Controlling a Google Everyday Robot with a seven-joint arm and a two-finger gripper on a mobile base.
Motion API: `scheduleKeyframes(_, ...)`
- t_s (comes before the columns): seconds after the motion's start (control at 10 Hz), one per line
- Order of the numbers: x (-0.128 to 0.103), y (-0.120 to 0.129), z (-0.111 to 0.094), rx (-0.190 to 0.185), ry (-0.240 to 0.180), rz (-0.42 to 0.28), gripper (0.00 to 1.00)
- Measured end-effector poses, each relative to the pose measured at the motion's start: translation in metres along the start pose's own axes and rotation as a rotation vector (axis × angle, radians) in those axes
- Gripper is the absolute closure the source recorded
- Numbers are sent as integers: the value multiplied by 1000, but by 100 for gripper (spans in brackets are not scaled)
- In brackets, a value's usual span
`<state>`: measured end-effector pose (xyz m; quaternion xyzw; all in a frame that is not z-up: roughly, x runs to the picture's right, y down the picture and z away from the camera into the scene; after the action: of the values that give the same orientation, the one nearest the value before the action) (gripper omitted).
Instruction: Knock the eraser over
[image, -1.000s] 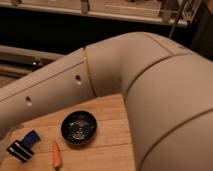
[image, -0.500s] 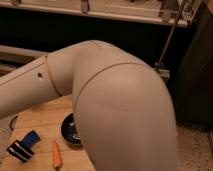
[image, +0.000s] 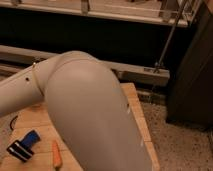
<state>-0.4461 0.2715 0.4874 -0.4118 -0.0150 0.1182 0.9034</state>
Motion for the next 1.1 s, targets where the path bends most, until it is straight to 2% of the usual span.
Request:
scheduleKeyframes(0.2,-8,-8,14,0,8,1,100)
scheduleKeyframes(0.5,-16,-28,43,24,30,19,100)
scheduleKeyframes(0.9,-18,-62,71,69,52,81,100)
scheduleKeyframes(1.1,-15,-82,79,84,65,140,100)
